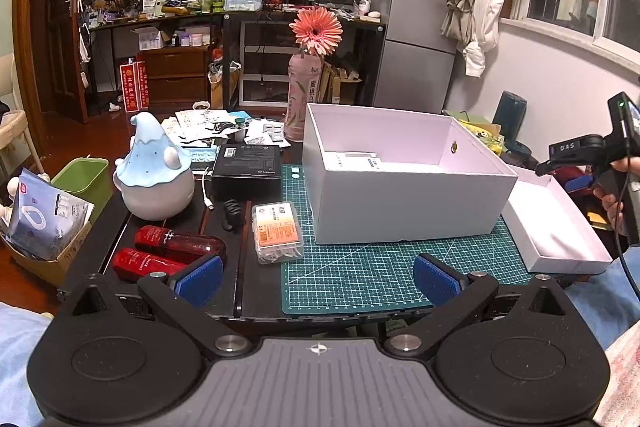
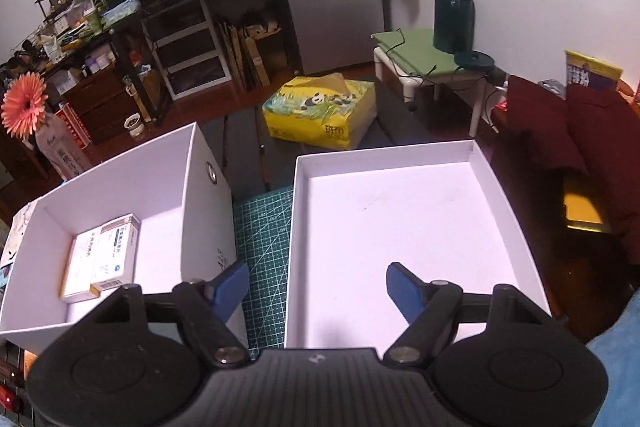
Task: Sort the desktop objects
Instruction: 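Move the open right gripper to the rim of the white lid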
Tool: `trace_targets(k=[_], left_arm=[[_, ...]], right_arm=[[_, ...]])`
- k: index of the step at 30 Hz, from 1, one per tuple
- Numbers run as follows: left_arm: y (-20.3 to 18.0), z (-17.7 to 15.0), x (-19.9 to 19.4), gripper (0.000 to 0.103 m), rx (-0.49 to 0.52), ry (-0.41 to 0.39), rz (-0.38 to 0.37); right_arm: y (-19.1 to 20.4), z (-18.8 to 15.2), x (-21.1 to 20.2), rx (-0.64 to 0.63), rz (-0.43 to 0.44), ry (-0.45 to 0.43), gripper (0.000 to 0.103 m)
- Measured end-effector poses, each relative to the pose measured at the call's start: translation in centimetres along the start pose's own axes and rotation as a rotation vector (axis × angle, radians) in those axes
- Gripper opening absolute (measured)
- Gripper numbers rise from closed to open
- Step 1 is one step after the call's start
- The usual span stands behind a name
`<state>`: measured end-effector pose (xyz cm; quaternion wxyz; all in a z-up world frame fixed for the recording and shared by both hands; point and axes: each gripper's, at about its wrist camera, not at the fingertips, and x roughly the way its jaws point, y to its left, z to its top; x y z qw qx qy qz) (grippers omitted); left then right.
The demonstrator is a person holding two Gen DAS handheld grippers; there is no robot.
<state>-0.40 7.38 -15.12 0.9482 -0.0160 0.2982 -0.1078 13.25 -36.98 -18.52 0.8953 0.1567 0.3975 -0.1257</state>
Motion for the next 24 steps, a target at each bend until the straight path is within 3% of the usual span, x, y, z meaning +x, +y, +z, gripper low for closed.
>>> trace_targets(k=[13,17,24], left_arm=[[0.0,0.0,0.0,0.103,0.004,0.000,0.005],[-0.1,0.0,0.0,0.103,0.004,0.002,0.008],[-0.2,0.0,0.2,0.103,0.011,0.005,0.013]], right_arm=[[-0.9,0.3,3.7,0.137,0.110,0.092,0.043],[0.0,-0.1,4.7,0.072,0.087,0.107,0.036],[1.1,-0.1,5.9,0.025,0.086,0.114,0.033]])
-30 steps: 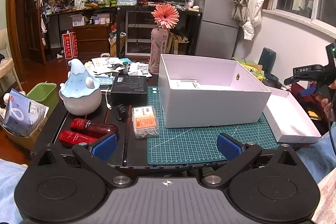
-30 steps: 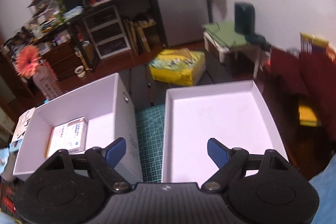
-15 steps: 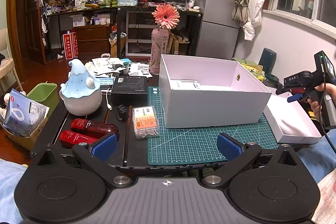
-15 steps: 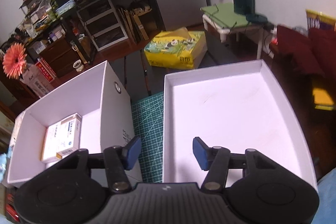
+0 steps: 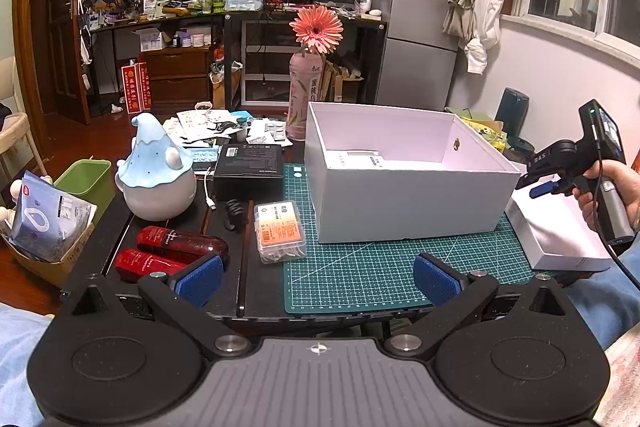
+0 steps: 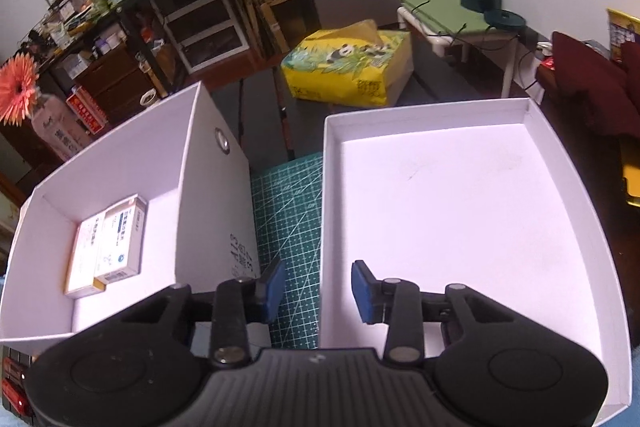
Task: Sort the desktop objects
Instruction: 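Move the open right gripper to the rim of the white lid, then close the right gripper on the rim of the white lid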
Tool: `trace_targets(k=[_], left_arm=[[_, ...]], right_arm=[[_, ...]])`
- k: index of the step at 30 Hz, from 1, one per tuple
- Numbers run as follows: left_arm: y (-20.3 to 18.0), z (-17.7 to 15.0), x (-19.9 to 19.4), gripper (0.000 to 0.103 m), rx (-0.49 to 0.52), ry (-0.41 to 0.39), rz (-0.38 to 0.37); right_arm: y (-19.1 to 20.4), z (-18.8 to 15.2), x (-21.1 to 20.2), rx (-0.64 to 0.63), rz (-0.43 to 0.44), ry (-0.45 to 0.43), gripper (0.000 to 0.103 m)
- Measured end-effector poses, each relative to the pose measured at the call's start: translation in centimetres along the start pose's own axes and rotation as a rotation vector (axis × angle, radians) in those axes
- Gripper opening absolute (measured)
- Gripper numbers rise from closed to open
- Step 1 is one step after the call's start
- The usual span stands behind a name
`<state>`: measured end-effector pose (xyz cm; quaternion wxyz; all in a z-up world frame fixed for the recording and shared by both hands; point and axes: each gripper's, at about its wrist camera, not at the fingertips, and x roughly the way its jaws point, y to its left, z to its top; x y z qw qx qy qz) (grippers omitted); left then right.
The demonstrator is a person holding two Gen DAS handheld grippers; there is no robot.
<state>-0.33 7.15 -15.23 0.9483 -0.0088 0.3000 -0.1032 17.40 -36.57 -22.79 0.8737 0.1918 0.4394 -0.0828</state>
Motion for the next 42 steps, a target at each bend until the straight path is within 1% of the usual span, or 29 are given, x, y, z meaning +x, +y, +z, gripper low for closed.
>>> trace_targets(k=[1,3,4,6,7,10,13,17,19,30,34,36,42], left_arm=[[0.0,0.0,0.0,0.103,0.000,0.000,0.001],[0.0,0.0,0.0,0.103,0.001,0.001,0.003],[0.0,0.0,0.0,0.103,0.002,0.001,0.004],[0.0,0.0,0.1,0.103,0.004,0.002,0.005],[0.0,0.0,0.1,0.103,0.005,0.003,0.006],[0.0,0.0,0.2,0.103,0.007,0.006,0.007],[0.0,0.0,0.2,0.103,0.007,0.008,0.008],[-0.1,0.0,0.3,0.103,0.008,0.009,0.006],[-0.1,0.0,0.3,0.103,0.009,0.010,0.004],[-0.2,0.0,0.4,0.103,0.015,0.014,0.009],[-0.2,0.0,0.3,0.103,0.015,0.014,0.010],[-0.2,0.0,0.4,0.103,0.016,0.015,0.011],[-0.2,0.1,0.5,0.103,0.017,0.014,0.012]], right_arm=[[0.0,0.0,0.3,-0.005,0.003,0.006,0.028],[0.0,-0.1,0.8,-0.005,0.016,0.027,0.023],[-0.1,-0.1,1.0,-0.001,0.020,0.029,0.023],[-0.2,0.0,1.3,0.007,0.016,0.026,0.018],[-0.2,0.1,1.5,0.009,0.015,0.025,0.017],[-0.3,0.2,2.0,0.010,0.004,0.028,0.017],[-0.2,0.2,2.7,-0.006,-0.013,0.036,0.013],[-0.1,0.2,3.4,-0.020,-0.021,0.042,0.012],[0.1,0.2,3.7,-0.036,-0.029,0.045,0.009],[0.4,0.0,5.4,-0.064,-0.066,0.065,0.009],[0.6,0.0,5.6,-0.068,-0.073,0.054,0.008],[0.5,0.0,5.6,-0.058,-0.072,0.053,0.006],[0.3,0.2,5.2,-0.044,-0.063,0.052,0.005]])
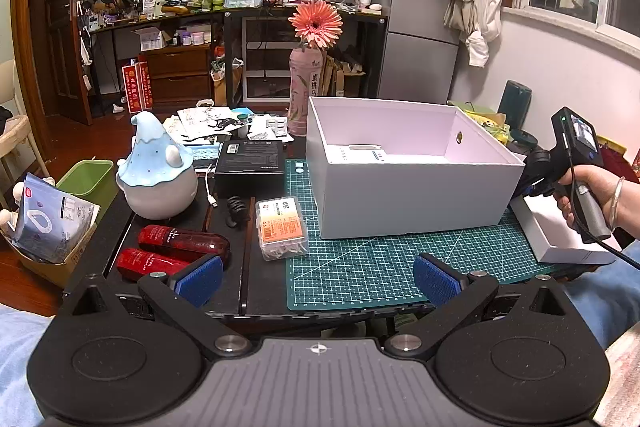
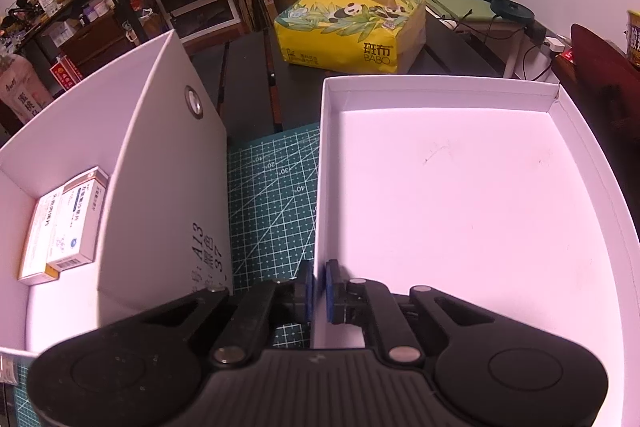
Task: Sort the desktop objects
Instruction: 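Close the right gripper on the rim of the white lid, then lift the white lid up on its edge with the right gripper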
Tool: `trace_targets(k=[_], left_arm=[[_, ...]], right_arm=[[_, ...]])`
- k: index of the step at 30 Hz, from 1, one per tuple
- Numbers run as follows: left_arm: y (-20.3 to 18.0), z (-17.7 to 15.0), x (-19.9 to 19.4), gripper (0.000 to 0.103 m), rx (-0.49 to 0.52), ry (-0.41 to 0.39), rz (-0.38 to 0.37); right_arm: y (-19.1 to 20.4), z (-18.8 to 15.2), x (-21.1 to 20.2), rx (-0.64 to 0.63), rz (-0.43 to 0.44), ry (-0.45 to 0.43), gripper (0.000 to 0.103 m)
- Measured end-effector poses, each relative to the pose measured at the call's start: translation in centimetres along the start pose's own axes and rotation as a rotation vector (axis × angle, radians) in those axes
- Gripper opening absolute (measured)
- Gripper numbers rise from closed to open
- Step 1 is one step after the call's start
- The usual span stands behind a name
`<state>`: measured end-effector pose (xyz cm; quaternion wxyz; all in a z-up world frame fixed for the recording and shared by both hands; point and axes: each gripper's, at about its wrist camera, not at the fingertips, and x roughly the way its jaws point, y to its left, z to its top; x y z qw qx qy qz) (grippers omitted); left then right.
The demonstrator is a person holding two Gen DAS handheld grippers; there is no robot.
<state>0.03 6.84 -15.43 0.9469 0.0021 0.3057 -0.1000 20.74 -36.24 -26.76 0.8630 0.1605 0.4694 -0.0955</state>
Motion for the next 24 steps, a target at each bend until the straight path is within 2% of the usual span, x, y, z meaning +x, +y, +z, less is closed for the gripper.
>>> trace_targets(k=[17,24], left_arm=[[0.0,-0.1,0.0,0.103,0.008,-0.007,0.007],[-0.2,-0.2,-0.1,0.103,0.013,-0.009,0.011]], right_arm=[[-3.1,1.8,-6.3,0.222,0.231,-0.111,0.003],[-4.0,2.2,-8.7,0.267,0.311,-0.171,0.002]])
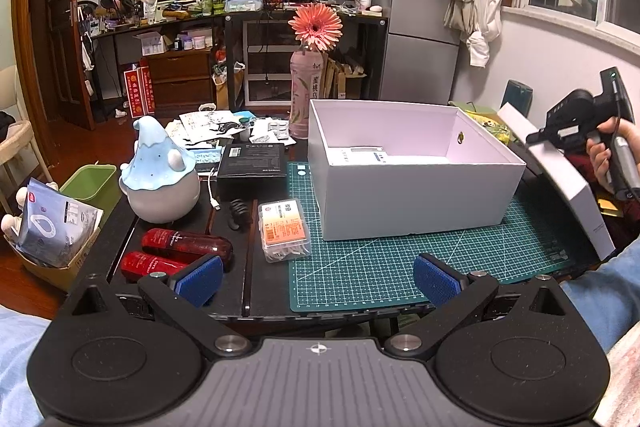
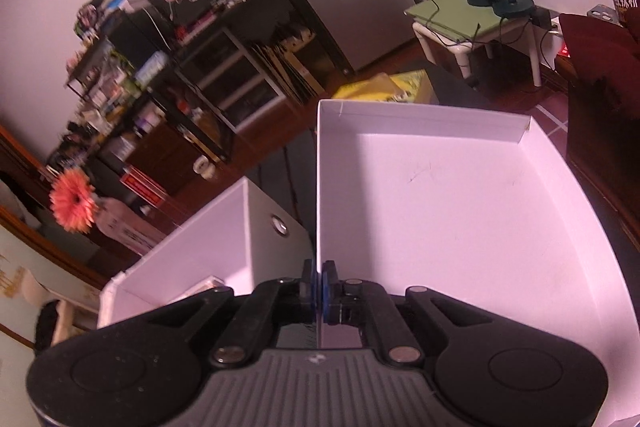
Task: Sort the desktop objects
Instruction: 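Lift the white lid up on its edge with the right gripper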
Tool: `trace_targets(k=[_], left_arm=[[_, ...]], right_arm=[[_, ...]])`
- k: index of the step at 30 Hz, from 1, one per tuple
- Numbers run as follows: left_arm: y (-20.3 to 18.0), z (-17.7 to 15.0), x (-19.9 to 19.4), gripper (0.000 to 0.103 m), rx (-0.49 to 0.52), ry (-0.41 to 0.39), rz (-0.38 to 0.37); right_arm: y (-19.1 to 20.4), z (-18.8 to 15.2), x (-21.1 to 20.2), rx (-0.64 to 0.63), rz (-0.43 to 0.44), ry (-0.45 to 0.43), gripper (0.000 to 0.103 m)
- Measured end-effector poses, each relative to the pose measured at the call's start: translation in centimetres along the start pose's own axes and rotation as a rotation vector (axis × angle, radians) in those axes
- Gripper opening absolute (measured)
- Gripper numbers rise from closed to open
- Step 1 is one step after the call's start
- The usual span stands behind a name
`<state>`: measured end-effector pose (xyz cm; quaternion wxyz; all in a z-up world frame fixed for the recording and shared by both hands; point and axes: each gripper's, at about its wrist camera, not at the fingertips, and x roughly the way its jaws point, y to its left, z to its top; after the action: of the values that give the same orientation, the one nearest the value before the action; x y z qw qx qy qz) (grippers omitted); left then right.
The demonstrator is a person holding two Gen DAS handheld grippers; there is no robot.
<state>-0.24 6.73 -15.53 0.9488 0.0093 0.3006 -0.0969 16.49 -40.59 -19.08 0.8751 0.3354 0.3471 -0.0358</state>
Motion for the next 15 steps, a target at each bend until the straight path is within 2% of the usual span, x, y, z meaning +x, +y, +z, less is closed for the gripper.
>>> trace_targets(k=[15], left_arm=[[-0.2,0.0,0.0,0.103,0.015,-0.002,0.012]], right_arm=[[-0.8,1.0,-3.8,0.175,0.211,-0.071,0.003]])
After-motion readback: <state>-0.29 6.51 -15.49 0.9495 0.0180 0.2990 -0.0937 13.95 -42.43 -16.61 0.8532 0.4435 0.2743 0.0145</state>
